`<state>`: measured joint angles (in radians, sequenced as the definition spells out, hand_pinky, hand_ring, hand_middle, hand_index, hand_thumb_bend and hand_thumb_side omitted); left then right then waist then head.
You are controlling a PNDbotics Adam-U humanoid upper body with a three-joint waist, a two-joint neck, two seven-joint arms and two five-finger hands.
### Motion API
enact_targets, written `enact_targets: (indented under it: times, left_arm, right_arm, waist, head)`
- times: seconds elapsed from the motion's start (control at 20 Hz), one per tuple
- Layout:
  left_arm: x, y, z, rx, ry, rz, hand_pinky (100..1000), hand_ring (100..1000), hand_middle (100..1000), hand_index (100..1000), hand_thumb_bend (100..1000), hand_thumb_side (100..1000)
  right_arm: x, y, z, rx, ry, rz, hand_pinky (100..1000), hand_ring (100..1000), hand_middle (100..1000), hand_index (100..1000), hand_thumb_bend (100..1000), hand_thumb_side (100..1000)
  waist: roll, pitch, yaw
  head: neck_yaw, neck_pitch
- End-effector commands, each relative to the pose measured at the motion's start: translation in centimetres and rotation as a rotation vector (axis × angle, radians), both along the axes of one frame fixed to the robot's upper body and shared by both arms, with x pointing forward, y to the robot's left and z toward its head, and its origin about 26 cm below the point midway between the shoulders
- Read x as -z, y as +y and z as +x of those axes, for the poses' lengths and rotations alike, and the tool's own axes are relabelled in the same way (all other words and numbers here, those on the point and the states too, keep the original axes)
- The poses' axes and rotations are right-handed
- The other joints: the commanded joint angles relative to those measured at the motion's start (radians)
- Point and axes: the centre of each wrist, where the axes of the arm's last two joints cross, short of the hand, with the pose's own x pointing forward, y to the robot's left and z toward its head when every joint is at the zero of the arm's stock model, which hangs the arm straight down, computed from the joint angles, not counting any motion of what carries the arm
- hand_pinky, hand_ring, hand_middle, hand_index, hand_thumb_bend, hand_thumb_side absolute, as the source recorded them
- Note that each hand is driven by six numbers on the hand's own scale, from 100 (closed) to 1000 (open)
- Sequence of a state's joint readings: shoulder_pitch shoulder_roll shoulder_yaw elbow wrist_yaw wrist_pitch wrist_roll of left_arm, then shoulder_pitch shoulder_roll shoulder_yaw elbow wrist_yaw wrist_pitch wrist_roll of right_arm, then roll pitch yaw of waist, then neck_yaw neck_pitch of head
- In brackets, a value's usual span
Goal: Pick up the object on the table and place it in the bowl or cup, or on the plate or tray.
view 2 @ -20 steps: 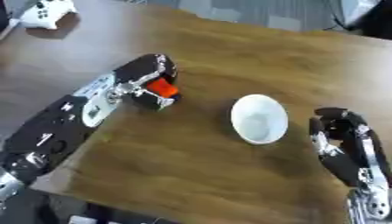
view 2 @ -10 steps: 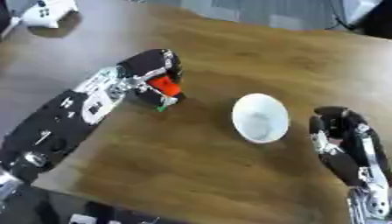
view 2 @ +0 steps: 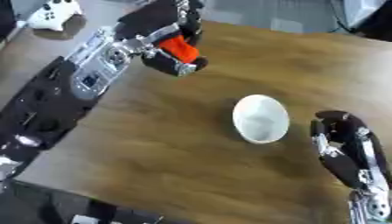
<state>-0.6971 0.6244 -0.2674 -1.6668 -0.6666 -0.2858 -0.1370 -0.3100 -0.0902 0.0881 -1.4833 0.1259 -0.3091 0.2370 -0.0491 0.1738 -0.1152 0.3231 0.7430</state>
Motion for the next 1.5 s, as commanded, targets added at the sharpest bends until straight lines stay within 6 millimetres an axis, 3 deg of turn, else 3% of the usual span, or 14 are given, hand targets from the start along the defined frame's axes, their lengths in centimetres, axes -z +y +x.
enact_targets:
  times: [0.05, 0.4, 0.75, 1.5]
  left_arm:
    - [-2.2, -1.0, -0.9, 0.055, -0.051, 0.022, 876, 118, 158, 248, 328, 100]
    - [-3.2, -3.5, -1.7, 0.164, -0.054, 0.025, 888, 105, 161, 250, 325, 100]
    - [-3.0, -4.6, -1.7, 0.208, -0.036, 0.011, 877, 112, 163, 248, 323, 100]
    - [-0.1, -5.1, -0.3, 0.208, 0.038, -0.031, 833, 156, 170, 245, 319, 100]
  right_arm:
    - [-0.1, -0.9, 0.1, 0.020, -0.007, -0.019, 134, 369, 434, 666, 317, 302]
    - [0.2, -1.3, 0.0, 0.032, 0.000, -0.026, 134, 369, 434, 666, 313, 302]
    - [0.3, -1.5, -0.1, 0.034, 0.002, -0.027, 134, 369, 434, 666, 310, 301]
    - [-0.4, -1.5, 0.2, 0.045, -0.020, -0.011, 135, 370, 434, 667, 302, 302]
  waist:
    - [0.005, -0.023, -0.004]
    - [0.009, -0.027, -0.015]
    - [0.015, -0.024, -0.029]
    - [0.006, 0.006, -0.064]
  head:
    - [0.011, 0.002]
    - [0.020, 0.009]
    - [0.022, 0.016]
    - [0.030, 0.007]
